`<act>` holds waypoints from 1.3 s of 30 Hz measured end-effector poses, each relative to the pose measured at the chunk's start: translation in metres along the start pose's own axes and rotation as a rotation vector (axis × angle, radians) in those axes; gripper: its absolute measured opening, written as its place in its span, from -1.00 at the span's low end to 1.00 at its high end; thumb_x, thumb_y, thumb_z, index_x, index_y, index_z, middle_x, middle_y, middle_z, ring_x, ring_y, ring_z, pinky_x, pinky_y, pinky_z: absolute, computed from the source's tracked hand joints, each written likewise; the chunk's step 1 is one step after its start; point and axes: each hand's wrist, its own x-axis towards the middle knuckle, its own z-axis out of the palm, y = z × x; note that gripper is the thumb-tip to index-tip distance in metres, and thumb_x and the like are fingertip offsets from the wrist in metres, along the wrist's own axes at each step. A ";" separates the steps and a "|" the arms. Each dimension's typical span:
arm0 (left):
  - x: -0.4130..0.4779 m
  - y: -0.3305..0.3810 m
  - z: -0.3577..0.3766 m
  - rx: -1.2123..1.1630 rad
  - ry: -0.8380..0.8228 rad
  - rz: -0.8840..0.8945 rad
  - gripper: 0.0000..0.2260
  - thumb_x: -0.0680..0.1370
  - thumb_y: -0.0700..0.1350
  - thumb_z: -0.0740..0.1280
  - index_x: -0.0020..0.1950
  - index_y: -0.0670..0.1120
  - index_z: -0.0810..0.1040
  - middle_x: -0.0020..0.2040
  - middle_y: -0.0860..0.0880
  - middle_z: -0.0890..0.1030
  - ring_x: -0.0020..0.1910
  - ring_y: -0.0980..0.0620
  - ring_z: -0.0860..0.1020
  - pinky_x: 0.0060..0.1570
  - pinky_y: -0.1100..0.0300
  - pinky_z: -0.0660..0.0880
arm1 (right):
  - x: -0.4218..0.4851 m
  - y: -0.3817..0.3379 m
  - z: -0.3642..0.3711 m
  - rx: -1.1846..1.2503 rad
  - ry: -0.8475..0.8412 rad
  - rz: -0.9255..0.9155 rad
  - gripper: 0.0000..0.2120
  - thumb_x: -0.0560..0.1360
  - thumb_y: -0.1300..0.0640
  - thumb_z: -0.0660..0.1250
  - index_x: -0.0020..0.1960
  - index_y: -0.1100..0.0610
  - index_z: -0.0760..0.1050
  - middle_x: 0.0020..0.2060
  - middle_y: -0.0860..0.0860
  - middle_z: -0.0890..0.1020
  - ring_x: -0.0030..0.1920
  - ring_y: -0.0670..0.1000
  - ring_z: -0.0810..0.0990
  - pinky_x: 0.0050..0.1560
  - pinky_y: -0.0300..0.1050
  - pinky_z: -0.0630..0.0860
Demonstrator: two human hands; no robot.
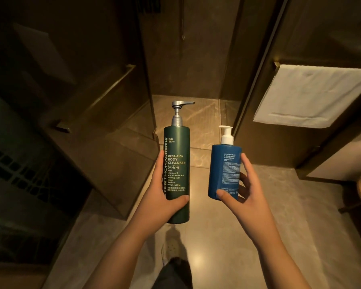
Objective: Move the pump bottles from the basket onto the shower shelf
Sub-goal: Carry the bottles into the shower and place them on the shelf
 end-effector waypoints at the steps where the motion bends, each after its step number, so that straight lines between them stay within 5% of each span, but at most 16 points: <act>1: 0.019 0.000 -0.005 -0.005 0.001 0.011 -0.02 0.38 -0.24 0.48 0.35 0.53 -0.08 0.22 0.46 0.37 0.17 0.37 0.45 -0.01 0.41 0.46 | 0.019 -0.002 0.004 -0.008 -0.001 -0.005 -0.16 0.35 0.06 0.51 0.30 -0.54 0.08 0.06 -0.53 0.38 0.01 -0.57 0.40 -0.25 -0.60 0.40; 6: 0.113 0.006 -0.039 -0.022 0.003 0.046 0.00 0.37 -0.28 0.48 0.35 0.53 -0.07 0.31 0.31 0.37 0.20 0.31 0.45 0.12 0.25 0.41 | 0.110 -0.011 0.028 -0.003 0.015 -0.025 -0.16 0.35 0.08 0.51 0.32 -0.51 0.09 0.05 -0.56 0.34 0.01 -0.56 0.42 -0.24 -0.58 0.42; 19: 0.292 0.012 -0.040 -0.004 -0.075 -0.007 -0.01 0.37 -0.35 0.46 0.33 0.53 -0.02 0.12 0.51 0.44 0.12 0.38 0.48 -0.10 0.46 0.46 | 0.275 0.004 0.042 0.016 0.031 0.028 -0.15 0.36 0.10 0.51 0.40 -0.39 0.10 0.01 -0.65 0.37 0.07 -0.51 0.43 -0.20 -0.56 0.43; 23: 0.358 0.012 -0.024 -0.037 -0.052 -0.034 -0.01 0.34 -0.41 0.45 0.33 0.47 0.03 0.23 0.33 0.40 0.10 0.33 0.50 -0.14 0.47 0.48 | 0.345 0.015 0.025 0.041 0.013 0.033 -0.16 0.36 0.11 0.51 0.40 -0.40 0.11 0.11 -0.54 0.38 0.08 -0.50 0.42 -0.18 -0.56 0.43; 28: 0.452 0.035 0.005 -0.011 -0.002 -0.026 0.01 0.34 -0.34 0.48 0.36 0.50 -0.01 0.25 0.35 0.35 0.08 0.38 0.48 -0.19 0.48 0.47 | 0.446 0.008 -0.007 0.038 -0.013 -0.002 -0.15 0.36 0.10 0.51 0.36 -0.46 0.10 0.16 -0.44 0.36 0.08 -0.50 0.42 -0.19 -0.56 0.43; 33: 0.531 0.058 0.025 -0.006 -0.020 -0.015 0.00 0.33 -0.21 0.51 0.35 0.53 -0.07 0.25 0.42 0.33 0.16 0.30 0.47 0.02 0.27 0.50 | 0.537 -0.002 -0.037 0.074 -0.049 -0.039 -0.14 0.35 0.08 0.52 0.37 -0.46 0.09 0.11 -0.52 0.33 0.01 -0.58 0.40 -0.23 -0.62 0.38; 39: 0.587 0.058 0.022 -0.007 0.059 -0.066 0.00 0.34 -0.21 0.51 0.33 0.55 -0.08 0.30 0.39 0.28 0.26 0.20 0.41 0.19 0.01 0.44 | 0.614 0.003 -0.034 0.139 -0.143 -0.007 -0.15 0.38 0.27 0.47 0.38 -0.38 0.13 0.15 -0.39 0.36 0.01 -0.49 0.48 -0.20 -0.55 0.44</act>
